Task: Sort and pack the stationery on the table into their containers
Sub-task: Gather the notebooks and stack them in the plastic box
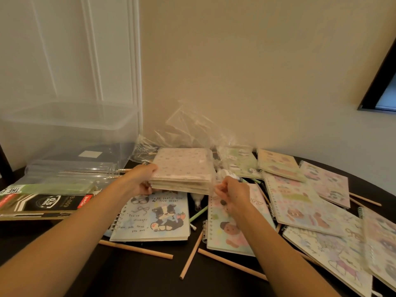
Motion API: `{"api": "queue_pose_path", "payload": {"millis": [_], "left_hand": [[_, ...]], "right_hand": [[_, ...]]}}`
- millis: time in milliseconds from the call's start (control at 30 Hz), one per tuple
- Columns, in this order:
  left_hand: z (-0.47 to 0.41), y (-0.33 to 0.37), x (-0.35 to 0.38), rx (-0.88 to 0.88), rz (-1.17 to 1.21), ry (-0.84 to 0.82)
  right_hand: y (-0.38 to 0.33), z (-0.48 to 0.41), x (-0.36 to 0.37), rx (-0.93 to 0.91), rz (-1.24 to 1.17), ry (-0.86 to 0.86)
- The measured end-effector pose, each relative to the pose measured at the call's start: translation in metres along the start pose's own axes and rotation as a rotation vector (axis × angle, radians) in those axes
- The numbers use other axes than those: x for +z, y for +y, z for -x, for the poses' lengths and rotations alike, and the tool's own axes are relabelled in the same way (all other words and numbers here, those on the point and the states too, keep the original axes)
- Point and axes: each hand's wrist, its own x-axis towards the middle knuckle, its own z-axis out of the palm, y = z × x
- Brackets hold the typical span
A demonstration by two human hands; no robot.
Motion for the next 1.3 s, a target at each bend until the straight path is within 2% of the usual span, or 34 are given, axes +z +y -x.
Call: {"api": "queue_pose_path", "payload": {"millis": [100,200,267,300,400,467,600,733,800,867,933,967,1000,1067,1167,1233,1300], "left_hand": [[0.002,0.002,0.001,0.0,0.069,-0.016],[0.007,0.002,0.003,-0.015,0.11,-0.009],[0.011,0.003,0.007,-0.011,0.143,-0.001],[0.014,0.004,0.009,-0.003,0.16,-0.001],[0.02,0.002,0.019,0.039,0.168,0.009],[0.024,-0.003,0.026,0.081,0.146,0.015],[0.041,-0.015,0.037,0.149,0.08,0.0],[0.062,-0.012,0.03,0.19,-0.158,-0.018],[0.064,-0.003,0.022,0.223,-0.363,0.083],[0.06,0.007,0.015,0.298,-0.548,0.26],[0.053,0.017,0.013,0.426,-0.651,0.434],[0.051,0.021,0.013,0.485,-0.667,0.47],[0.05,0.026,0.015,0.514,-0.692,0.461],[0.05,0.033,0.018,0.478,-0.729,0.322],[0.049,0.033,0.018,0.246,-0.616,-0.006],[0.054,0.027,0.014,0.129,-0.581,-0.115],[0.057,0.021,0.01,0.123,-0.46,-0.209]], "right_hand": [[0.001,0.0,0.002,-0.211,0.162,0.04],[0.003,0.004,0.004,-0.446,0.437,0.072],[0.004,0.009,0.005,-0.387,0.379,0.104],[0.005,0.013,0.005,-0.297,0.239,0.084],[0.009,0.019,0.01,-0.08,-0.263,-0.154],[0.012,0.02,0.016,-0.042,-0.392,-0.219],[0.008,0.021,0.016,0.006,-0.452,-0.103],[0.003,0.028,-0.003,0.037,-0.467,-0.13],[0.005,0.029,-0.015,0.024,-0.455,-0.141],[0.004,0.029,-0.028,-0.027,-0.46,-0.166],[0.001,0.033,-0.042,-0.074,-0.439,-0.189],[-0.001,0.035,-0.049,-0.098,-0.414,-0.207],[-0.002,0.037,-0.055,-0.11,-0.393,-0.227],[0.0,0.042,-0.065,-0.131,-0.336,-0.276],[0.0,0.044,-0.073,-0.101,-0.336,-0.318],[-0.003,0.048,-0.075,-0.055,-0.363,-0.336],[-0.009,0.05,-0.076,-0.045,-0.375,-0.356]]}}
